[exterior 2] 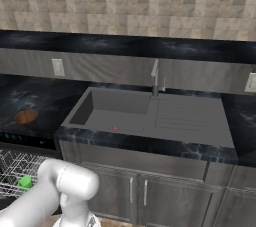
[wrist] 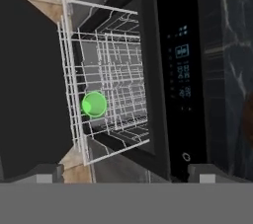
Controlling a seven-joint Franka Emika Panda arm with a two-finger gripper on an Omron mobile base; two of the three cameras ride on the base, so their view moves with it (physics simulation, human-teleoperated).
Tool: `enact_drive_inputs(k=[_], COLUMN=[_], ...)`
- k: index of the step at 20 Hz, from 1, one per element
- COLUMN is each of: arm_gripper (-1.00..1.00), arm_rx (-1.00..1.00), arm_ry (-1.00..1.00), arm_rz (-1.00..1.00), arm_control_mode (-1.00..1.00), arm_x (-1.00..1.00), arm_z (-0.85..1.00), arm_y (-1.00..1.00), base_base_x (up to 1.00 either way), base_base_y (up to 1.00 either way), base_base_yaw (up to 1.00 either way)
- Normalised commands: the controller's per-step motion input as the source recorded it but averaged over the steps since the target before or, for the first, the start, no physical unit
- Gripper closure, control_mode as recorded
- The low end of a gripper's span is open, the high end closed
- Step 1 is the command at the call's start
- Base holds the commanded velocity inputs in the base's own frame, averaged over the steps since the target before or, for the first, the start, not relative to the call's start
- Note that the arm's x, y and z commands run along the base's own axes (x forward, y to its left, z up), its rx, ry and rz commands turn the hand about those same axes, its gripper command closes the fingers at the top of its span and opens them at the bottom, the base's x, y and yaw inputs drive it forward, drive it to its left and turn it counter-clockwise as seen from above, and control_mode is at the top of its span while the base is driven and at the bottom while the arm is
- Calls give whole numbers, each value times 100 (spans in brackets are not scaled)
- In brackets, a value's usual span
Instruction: Pick up the cup and bowl from the counter, place them in the dishwasher, and close the dishwasher door.
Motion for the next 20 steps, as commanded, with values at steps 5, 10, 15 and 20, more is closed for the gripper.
enact_drive_inputs(k=[5,10,15,20], arm_gripper=[-100,-100,-100,-100], arm_rx=[-4,-4,-3,0], arm_ry=[-4,-4,-2,-1], arm_rz=[0,0,0,0], arm_control_mode=[-100,-100,-100,-100], arm_x=[2,15,20,20], arm_z=[21,15,20,30], arm_y=[-29,-36,-31,-20], base_base_x=[0,0,0,0], base_base_y=[0,0,0,0], base_base_yaw=[0,0,0,0])
